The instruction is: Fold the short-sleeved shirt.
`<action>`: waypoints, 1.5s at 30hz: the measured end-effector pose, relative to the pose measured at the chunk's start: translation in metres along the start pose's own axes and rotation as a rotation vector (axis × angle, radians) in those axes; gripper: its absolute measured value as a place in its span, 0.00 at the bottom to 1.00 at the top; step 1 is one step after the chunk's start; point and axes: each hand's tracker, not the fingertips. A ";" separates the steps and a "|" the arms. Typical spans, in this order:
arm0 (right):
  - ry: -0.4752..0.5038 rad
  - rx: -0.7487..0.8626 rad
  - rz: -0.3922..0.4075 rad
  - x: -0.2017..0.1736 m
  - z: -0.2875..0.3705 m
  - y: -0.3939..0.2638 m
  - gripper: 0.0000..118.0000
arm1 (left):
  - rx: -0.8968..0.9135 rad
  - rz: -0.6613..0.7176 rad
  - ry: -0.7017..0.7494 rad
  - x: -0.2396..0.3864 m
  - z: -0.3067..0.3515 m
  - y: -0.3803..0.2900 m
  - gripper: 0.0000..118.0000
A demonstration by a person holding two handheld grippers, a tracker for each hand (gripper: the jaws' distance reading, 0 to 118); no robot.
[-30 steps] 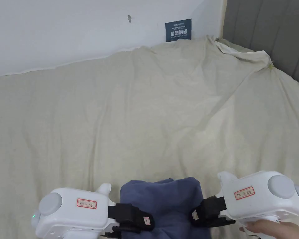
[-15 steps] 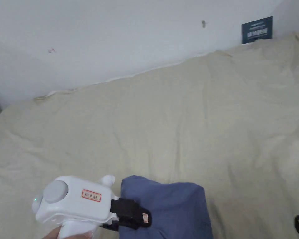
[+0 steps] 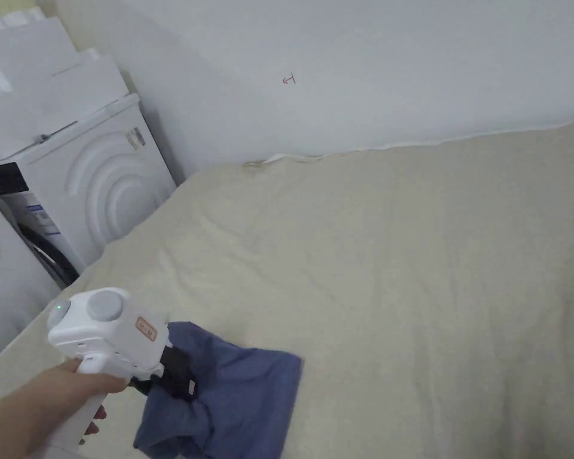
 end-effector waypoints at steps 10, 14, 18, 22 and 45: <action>-0.038 -0.058 0.021 -0.022 -0.016 0.004 0.00 | 0.135 0.144 0.106 -0.078 -0.026 0.000 0.85; -0.037 -0.064 0.054 -0.027 -0.020 0.008 0.00 | 0.253 0.271 0.070 -0.071 0.003 -0.030 0.85; 0.026 -0.020 -0.011 -0.027 -0.022 0.006 0.00 | 0.334 0.247 -0.028 -0.069 0.026 -0.055 0.85; 0.050 -0.012 -0.014 -0.031 -0.016 0.000 0.00 | 0.585 0.172 0.098 -0.029 0.074 -0.096 0.84; -0.315 1.130 0.575 -0.097 0.175 -0.080 0.00 | 1.450 -0.201 -0.088 0.376 0.193 -0.253 0.00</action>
